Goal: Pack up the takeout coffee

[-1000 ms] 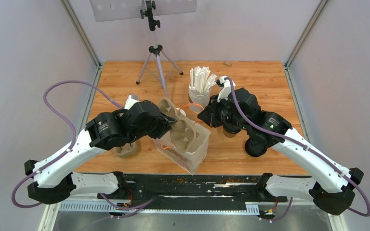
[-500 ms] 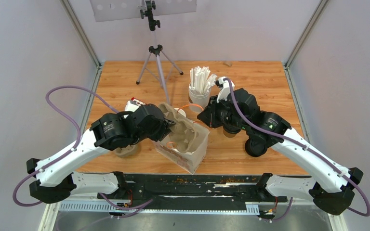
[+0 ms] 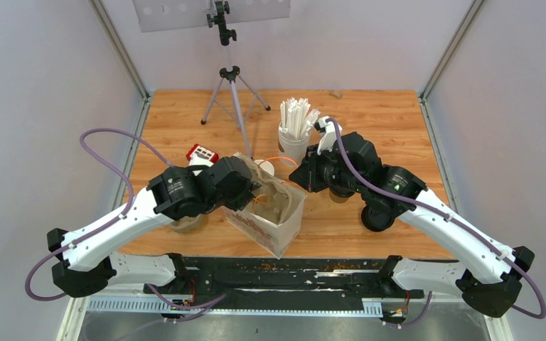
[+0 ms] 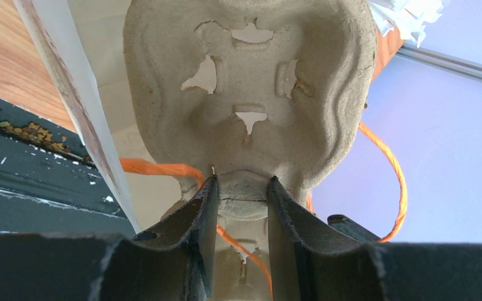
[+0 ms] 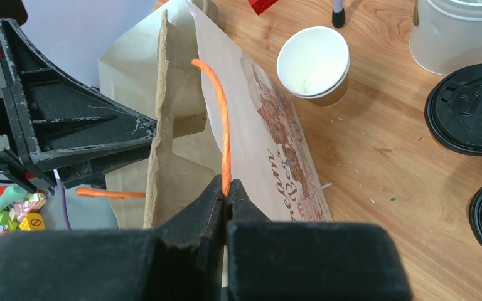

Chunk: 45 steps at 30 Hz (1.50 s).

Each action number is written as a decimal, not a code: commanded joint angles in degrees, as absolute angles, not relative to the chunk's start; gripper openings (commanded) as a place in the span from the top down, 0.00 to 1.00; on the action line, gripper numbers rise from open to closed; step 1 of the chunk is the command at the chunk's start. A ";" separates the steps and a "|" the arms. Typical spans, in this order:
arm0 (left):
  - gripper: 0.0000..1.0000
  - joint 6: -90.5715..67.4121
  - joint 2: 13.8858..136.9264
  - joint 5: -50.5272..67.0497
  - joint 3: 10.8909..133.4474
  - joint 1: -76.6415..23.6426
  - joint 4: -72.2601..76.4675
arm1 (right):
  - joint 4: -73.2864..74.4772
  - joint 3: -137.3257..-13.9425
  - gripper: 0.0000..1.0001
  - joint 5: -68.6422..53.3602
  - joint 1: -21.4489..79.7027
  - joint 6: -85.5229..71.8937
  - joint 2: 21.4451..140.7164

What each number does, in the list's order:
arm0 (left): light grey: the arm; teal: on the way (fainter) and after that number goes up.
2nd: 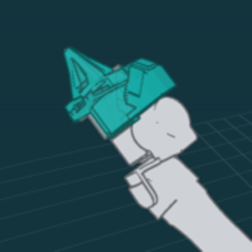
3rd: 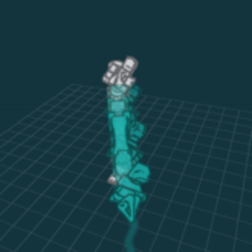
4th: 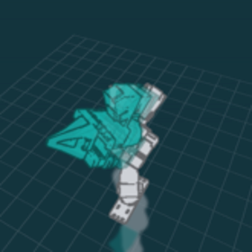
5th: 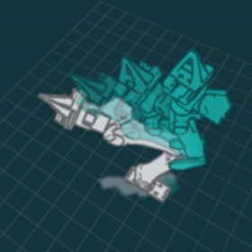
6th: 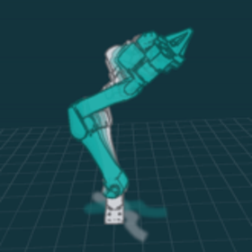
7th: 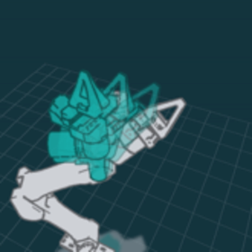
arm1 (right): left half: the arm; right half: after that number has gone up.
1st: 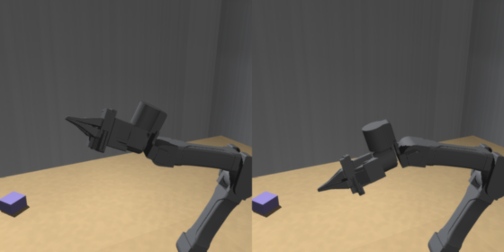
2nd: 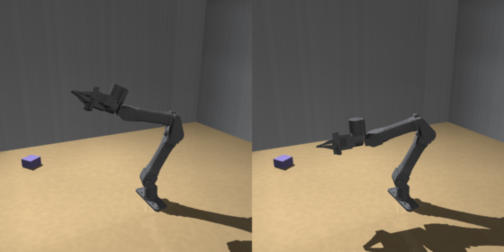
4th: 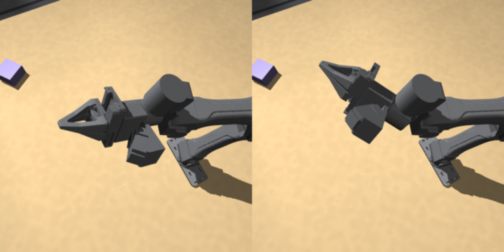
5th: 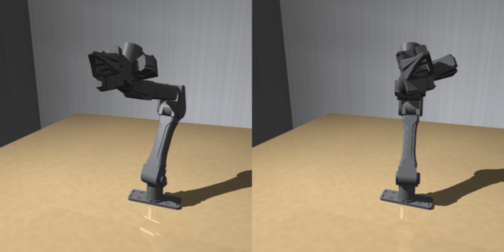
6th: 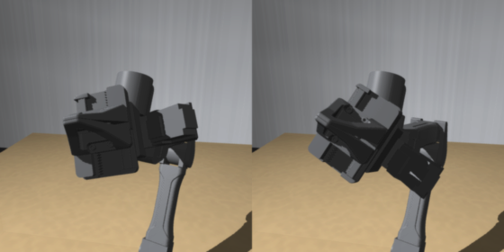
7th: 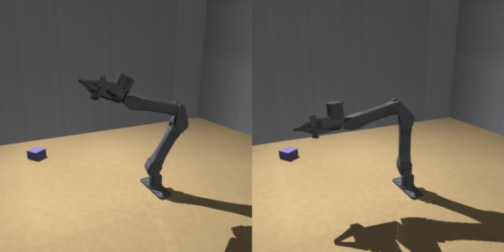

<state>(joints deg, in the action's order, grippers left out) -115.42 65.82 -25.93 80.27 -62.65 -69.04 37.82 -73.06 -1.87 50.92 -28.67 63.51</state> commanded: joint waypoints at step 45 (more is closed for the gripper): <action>0.23 -81.74 58.44 -33.06 83.69 -63.11 -63.03 | 37.39 -76.46 0.90 -2.75 50.89 -21.71 64.36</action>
